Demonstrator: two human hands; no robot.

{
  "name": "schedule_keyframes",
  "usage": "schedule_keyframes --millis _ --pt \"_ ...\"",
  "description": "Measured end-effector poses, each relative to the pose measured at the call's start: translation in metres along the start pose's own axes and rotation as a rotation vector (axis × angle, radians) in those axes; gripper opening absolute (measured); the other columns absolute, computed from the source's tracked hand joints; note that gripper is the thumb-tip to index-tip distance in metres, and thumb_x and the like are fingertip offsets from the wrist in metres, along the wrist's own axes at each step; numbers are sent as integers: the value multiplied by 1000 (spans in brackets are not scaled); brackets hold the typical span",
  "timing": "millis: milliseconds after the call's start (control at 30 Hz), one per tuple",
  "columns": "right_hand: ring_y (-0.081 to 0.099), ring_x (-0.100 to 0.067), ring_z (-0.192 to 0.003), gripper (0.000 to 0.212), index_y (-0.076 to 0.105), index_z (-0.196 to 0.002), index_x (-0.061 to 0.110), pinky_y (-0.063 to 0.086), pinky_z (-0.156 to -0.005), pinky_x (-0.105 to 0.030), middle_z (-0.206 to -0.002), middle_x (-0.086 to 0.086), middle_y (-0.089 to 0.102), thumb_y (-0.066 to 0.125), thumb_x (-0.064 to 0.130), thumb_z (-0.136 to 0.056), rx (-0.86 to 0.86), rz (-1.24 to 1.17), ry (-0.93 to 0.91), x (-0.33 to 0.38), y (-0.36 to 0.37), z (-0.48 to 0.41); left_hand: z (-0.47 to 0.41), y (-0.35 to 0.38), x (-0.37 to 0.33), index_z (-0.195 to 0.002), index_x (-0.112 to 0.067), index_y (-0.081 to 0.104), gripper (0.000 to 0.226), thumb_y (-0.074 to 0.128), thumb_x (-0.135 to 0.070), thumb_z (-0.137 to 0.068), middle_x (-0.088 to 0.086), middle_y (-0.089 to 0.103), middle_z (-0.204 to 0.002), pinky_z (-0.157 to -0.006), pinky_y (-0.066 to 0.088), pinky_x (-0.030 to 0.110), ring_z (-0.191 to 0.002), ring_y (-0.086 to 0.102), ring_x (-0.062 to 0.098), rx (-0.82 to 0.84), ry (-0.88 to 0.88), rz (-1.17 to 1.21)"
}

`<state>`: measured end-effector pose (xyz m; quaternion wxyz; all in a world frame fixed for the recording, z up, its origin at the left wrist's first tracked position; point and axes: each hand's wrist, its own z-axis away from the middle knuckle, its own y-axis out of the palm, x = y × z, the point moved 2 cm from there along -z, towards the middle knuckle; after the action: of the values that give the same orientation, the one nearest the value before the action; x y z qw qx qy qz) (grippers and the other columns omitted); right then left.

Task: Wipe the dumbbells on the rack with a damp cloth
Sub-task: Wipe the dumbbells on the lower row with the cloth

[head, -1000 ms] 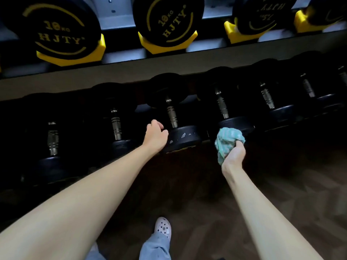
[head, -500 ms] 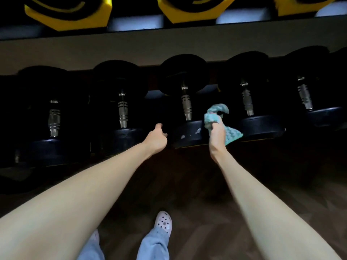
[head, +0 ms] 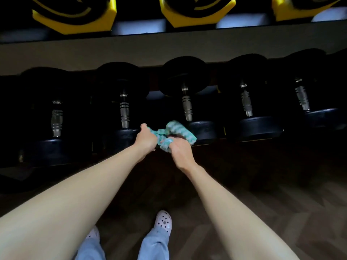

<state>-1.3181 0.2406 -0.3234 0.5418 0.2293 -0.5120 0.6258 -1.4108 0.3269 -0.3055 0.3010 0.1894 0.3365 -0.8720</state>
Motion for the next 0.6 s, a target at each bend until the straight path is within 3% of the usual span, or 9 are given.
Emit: schedule_keyframes --millis 67,133,167,233,333,400,500,600 --pt "51 -28 -77 36 54 -64 8 37 -68 -38 -79 -14 58 27 25 -80 15 58 31 6 -2 4 -2 -9 4 -145 -13 16 58 36 -1 -92 18 51 -126 -87 53 44 -106 58 32 -37 13 -44" --pt "41 -24 -79 26 32 -56 20 27 -69 -31 -82 -10 47 21 24 -80 102 237 98 11 -9 3 -2 -16 5 -146 -13 15 59 36 0 -92 18 52 -125 -90 52 45 -102 58 31 -56 19 -64" --pt "37 -22 -82 28 25 -58 20 25 -70 -30 -86 -9 43 22 20 -85 97 210 154 14 -11 3 0 -16 6 -146 -12 16 59 36 0 -92 17 51 -125 -89 52 44 -99 58 29 -55 13 -59" --pt "40 -22 -83 34 33 -61 15 32 -69 -32 -87 -9 44 31 7 -94 105 155 234 14 -13 -1 4 -15 6 -146 -13 16 59 35 1 -92 18 51 -125 -90 52 44 -99 58 29 -34 14 -37" --pt "45 -14 -68 34 40 -64 17 37 -57 -19 -65 4 49 32 8 -95 112 -246 508 5 -20 8 11 -12 4 -145 -14 19 59 33 2 -90 18 51 -126 -90 52 44 -101 59 30 4 25 9" --pt "47 -15 -56 36 43 -60 14 40 -49 -18 -51 1 52 32 10 -94 152 -449 679 -4 -36 23 14 -12 0 -142 -13 26 55 34 3 -90 17 51 -126 -86 54 40 -100 59 28 24 35 50" --pt "66 -23 -65 36 57 -67 6 50 -69 -33 -69 -11 66 33 15 -93 144 -728 685 -10 -63 39 27 -11 -7 -130 -12 45 37 42 -4 -94 12 55 -119 -75 52 31 -94 57 19 156 8 208" --pt "68 -30 -86 38 63 -81 1 50 -81 -43 -88 -19 70 33 19 -97 116 -978 614 -3 -81 40 44 -1 -15 -123 -19 56 33 49 -34 -95 1 61 -120 -89 46 31 -107 55 15 468 9 201"
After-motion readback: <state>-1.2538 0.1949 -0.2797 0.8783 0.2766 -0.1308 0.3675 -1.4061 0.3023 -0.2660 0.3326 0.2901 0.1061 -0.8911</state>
